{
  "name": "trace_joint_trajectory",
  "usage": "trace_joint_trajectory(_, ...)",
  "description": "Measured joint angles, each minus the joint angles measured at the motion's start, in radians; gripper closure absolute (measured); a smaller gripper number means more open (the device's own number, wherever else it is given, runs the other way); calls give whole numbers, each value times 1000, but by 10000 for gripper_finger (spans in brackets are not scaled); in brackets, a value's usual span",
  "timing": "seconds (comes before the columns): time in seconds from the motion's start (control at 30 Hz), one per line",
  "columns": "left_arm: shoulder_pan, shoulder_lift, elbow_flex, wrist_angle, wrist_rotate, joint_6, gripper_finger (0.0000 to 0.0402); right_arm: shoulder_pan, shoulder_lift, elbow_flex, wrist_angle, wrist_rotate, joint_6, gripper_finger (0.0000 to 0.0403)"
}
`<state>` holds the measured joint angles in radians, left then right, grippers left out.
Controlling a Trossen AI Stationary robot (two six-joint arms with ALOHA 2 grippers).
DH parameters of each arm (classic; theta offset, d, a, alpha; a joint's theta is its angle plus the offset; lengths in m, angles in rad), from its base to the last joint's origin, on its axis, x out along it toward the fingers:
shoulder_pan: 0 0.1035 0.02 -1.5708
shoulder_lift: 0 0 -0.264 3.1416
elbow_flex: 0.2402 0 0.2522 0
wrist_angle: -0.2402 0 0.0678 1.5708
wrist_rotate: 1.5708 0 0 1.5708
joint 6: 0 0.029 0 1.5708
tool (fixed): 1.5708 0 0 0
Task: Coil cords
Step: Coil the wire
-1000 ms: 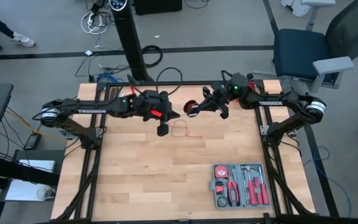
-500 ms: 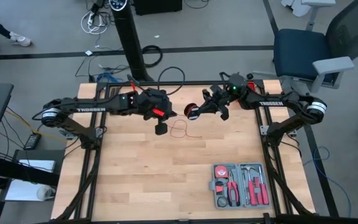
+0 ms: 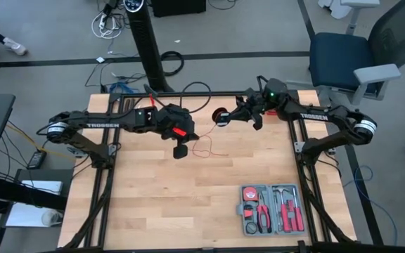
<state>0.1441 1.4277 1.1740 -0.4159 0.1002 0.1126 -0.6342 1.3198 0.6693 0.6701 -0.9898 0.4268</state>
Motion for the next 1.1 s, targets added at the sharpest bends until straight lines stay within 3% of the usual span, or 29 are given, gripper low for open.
trace_joint_trajectory(0.33,-18,-8,0,-15,33,-11,401,-22,-50,0,-195,11,-101,403)
trace_joint_trajectory(0.6,-13,-18,49,-36,-30,117,401,22,-50,0,-318,-6,-160,403)
trace_joint_trajectory(0.77,-13,-19,52,71,-139,233,401,67,-50,0,-322,-2,-161,403)
trace_joint_trajectory(1.1,-5,28,50,324,-167,491,401,168,-50,0,-287,10,-170,403)
